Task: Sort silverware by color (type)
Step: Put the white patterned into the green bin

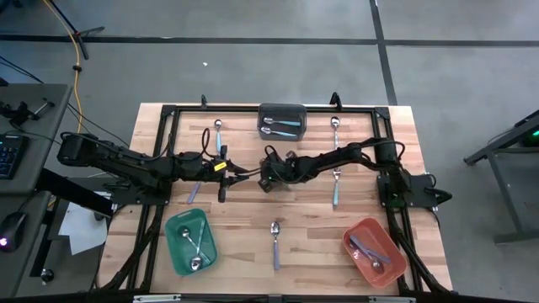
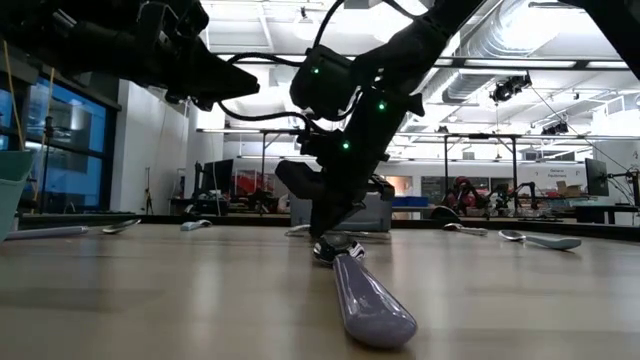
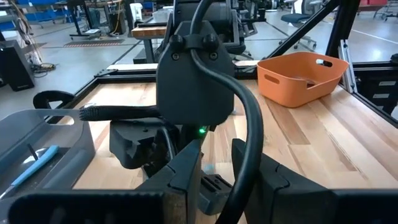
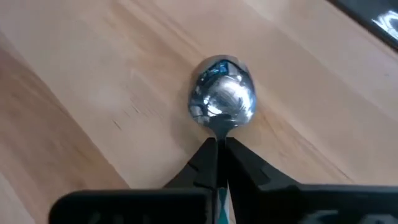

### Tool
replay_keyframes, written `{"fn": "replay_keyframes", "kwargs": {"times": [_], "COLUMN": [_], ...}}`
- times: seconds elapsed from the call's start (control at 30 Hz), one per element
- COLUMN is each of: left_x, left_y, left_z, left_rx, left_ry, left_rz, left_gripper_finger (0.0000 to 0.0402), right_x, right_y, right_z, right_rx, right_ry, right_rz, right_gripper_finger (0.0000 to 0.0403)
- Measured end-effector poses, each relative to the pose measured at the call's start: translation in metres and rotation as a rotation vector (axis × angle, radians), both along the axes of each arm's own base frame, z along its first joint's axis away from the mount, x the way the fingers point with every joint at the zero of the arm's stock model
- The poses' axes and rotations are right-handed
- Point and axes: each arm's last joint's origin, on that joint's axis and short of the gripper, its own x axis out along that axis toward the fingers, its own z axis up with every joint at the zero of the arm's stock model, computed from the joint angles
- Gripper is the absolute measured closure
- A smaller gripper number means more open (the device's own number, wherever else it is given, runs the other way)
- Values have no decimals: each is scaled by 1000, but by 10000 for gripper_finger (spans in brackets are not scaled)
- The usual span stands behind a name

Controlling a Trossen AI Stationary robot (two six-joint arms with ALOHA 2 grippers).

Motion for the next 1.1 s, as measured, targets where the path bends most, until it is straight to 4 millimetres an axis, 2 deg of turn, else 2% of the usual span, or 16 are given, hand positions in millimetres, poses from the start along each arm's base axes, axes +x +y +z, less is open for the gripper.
{"fn": "replay_keyframes", "kwargs": {"times": [0.2, 0.37, 0.47, 0.7, 0.83, 0.97, 1.1], "left_x": [0, 0, 0, 5, 14, 25, 41], "left_y": [0, 0, -1, -7, -16, -23, -25], "left_z": [0, 1, 1, 6, -1, -11, -19], "left_rx": [-13, -18, -27, -21, -42, -47, -53], "left_ry": [-1, -9, -14, -100, -144, -225, -284], "left_rz": [1, 1, -24, -114, -146, -89, -38], "left_gripper_finger": [322, 322, 322, 322, 322, 315, 290], "right_x": [-2, -13, -29, -71, -94, -109, -112], "right_y": [12, 19, 20, 19, 23, 31, 44], "right_z": [8, 15, 22, 70, 95, 105, 109], "right_rx": [-50, -88, -103, -192, -276, -345, -379], "right_ry": [31, -80, -165, -473, -683, -842, -936], "right_rz": [124, 154, 164, 206, 242, 315, 471], "right_gripper_finger": [400, 401, 402, 402, 402, 402, 403]}}
